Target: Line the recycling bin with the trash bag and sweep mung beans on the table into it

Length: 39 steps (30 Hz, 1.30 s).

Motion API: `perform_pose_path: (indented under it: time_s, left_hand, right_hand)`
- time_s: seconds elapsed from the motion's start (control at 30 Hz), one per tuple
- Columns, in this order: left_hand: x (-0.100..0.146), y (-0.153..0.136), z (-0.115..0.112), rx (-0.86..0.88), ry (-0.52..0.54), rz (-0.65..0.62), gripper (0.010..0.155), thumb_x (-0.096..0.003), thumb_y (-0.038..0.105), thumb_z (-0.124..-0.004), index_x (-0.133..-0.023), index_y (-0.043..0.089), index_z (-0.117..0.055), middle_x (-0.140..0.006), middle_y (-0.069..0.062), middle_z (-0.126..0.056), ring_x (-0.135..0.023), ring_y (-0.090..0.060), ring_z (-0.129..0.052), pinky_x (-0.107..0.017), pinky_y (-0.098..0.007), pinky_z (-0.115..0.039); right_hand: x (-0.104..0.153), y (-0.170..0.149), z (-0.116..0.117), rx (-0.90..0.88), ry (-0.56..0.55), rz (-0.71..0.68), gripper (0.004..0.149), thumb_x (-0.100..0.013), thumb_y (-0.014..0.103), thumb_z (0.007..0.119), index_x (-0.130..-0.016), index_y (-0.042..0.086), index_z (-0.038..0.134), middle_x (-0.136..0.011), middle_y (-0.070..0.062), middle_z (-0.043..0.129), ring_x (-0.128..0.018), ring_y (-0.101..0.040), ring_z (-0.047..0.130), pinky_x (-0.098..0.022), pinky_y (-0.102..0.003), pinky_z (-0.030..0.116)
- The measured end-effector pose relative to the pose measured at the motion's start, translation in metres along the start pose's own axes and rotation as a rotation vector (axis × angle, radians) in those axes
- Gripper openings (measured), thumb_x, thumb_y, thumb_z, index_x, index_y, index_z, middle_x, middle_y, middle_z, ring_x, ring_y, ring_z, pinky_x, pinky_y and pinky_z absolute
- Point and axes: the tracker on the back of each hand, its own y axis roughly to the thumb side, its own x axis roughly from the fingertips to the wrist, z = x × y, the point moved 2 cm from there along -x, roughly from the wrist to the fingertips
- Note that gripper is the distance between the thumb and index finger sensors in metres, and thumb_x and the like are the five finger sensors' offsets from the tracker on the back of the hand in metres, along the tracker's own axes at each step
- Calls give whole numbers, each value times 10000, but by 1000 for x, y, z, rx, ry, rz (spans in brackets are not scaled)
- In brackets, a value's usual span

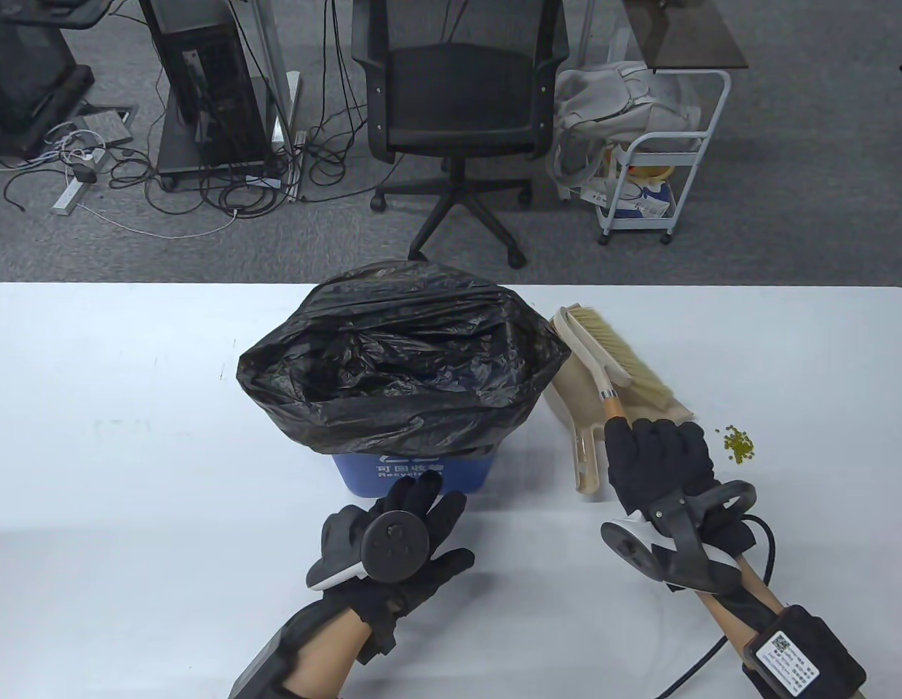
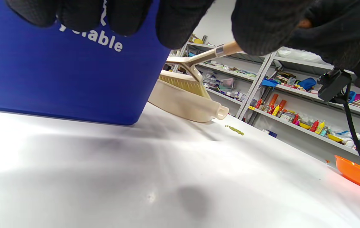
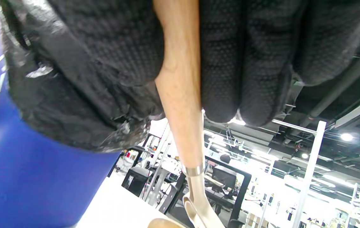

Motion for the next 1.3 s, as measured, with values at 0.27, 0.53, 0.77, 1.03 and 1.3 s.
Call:
perform_pose_path:
  time_s: [0.27, 0.53, 0.77, 1.03, 1.3]
  left_hand:
    - [0, -1, 1, 5, -1, 1, 797, -497, 507, -784, -1128, 42, -637, -1179, -356, -490, -997, -726, -487, -665, -807, -523]
    - [0, -3, 2, 9, -5, 7, 804, -497, 512, -784, -1131, 42, -632, -1180, -357, -487, -996, -730, -485, -664, -809, -520]
    - [1, -7, 5, 18, 5, 19, 802, -497, 510, -785, -1130, 42, -633, -1180, -354, -488, -995, -730, -484, -664, -808, -520]
    - [1, -8, 5, 22, 1, 18, 802, -497, 513, -784, -1130, 43, -633, -1180, -356, -486, -996, -729, -484, -664, -809, -519]
    - [2, -7, 5, 22, 4, 15, 806, -496, 514, -784, -1132, 43, -630, -1181, -355, -484, -996, -731, -481, -665, -808, -519]
  right_hand:
    - [-1, -21, -27, -2, -97, 65, 581, -434, 331, 858, -898, -19, 854, -686, -249, 1034, -621, -460, 1062, -534, -680, 781]
    - [4, -26, -54, 70, -86, 106, 578, -437, 333, 861, -890, -26, 866, -680, -247, 1039, -623, -458, 1061, -543, -677, 773]
    - [18, -32, -68, 70, -64, 179, 580, -440, 337, 859, -877, -46, 873, -663, -249, 1046, -603, -458, 1069, -535, -672, 781]
    - [44, -31, -60, 28, 13, 236, 583, -441, 338, 859, -865, -61, 878, -649, -251, 1051, -589, -458, 1073, -526, -667, 787]
    - [63, -28, -37, 28, 37, 288, 587, -441, 341, 856, -853, -76, 880, -634, -253, 1054, -574, -456, 1078, -517, -661, 793]
